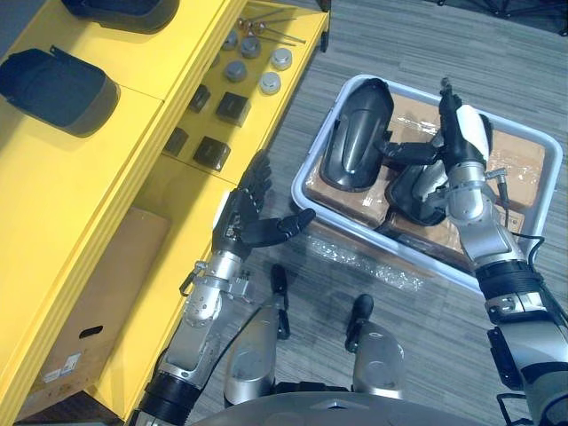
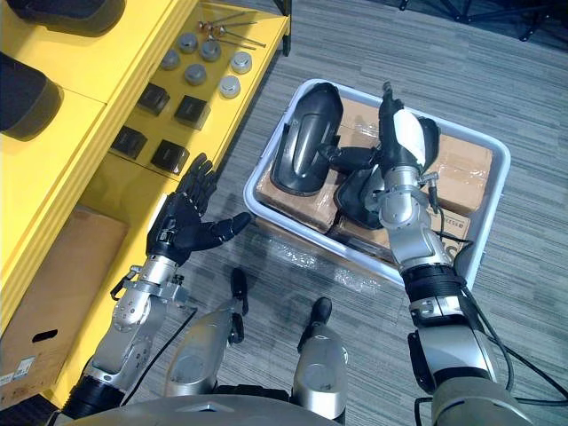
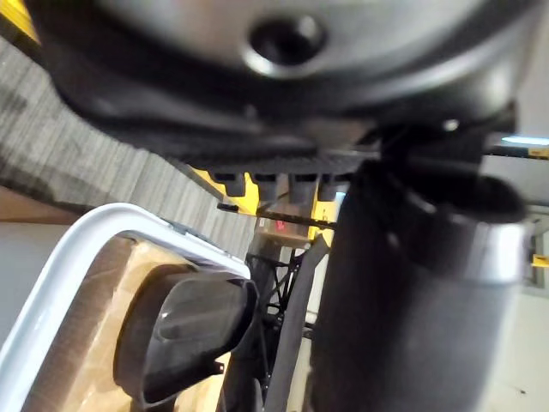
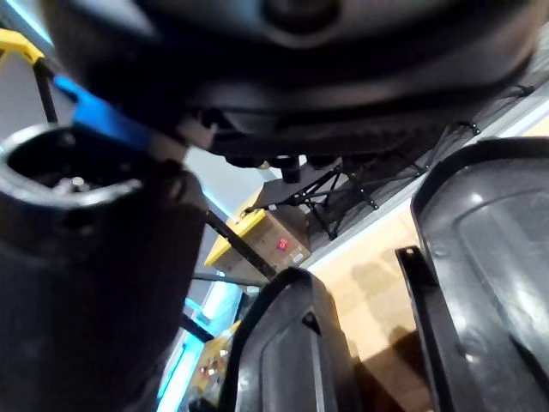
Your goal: Walk over and take three plastic housings, then place them on the shelf
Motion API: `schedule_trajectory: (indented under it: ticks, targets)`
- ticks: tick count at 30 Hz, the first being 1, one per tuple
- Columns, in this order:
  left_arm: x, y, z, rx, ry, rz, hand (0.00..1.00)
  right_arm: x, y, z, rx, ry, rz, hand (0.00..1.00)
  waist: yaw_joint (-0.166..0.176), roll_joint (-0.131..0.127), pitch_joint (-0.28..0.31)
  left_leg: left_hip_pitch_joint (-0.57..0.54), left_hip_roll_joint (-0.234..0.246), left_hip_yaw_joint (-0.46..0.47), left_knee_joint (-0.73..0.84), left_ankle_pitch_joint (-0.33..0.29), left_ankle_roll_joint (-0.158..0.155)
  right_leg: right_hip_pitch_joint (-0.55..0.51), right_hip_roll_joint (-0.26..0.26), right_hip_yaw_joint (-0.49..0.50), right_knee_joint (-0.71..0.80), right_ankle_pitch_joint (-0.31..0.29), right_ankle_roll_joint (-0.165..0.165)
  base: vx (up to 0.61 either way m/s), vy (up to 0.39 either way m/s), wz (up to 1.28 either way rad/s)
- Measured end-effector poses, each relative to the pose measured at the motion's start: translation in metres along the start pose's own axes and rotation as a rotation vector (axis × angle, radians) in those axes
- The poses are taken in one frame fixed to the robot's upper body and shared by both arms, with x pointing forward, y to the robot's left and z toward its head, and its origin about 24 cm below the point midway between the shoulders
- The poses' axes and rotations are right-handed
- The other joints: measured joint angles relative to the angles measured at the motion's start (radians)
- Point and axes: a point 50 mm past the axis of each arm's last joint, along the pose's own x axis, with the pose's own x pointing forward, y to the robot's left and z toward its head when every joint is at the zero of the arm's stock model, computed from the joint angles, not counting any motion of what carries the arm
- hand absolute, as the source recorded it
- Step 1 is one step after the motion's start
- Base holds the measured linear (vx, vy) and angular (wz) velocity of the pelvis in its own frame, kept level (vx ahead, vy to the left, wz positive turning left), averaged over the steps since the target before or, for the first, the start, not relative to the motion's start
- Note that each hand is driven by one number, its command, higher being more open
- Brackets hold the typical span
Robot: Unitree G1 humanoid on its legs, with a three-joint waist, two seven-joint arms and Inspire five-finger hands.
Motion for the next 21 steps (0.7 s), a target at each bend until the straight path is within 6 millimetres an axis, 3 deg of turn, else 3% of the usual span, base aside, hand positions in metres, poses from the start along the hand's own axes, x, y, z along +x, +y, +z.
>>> schedule_trajectory:
  ticks: [8,13,21]
  targets:
    - [-0.007,-0.004,-0.006,-0.019,0.028,-0.003,1.00,-0.007,0.010,-0.005,0.008,0.012,0.126,1.00,0.005,0.000,0.001,0.000,-0.001,0.000,0.000,0.000,0.000,0.000,-0.002,-0.001,0.002,-0.001,0.000,0.00,0.000,0.00]
    - [-0.007,-0.003,-0.006,-0.021,0.026,0.012,1.00,-0.035,0.028,-0.022,0.073,0.076,0.185,1.00,0.001,-0.004,0.004,0.000,0.000,0.000,0.003,0.000,0.000,0.002,-0.002,-0.003,0.002,-0.002,-0.001,0.00,0.000,0.00]
    - [-0.009,0.003,-0.005,-0.023,0.024,0.073,1.00,-0.083,0.061,-0.038,0.205,0.183,0.239,1.00,-0.037,-0.030,0.030,0.005,0.007,0.010,0.017,-0.014,-0.011,0.002,0.003,0.010,0.006,-0.010,-0.010,-0.01,-0.012,-0.05]
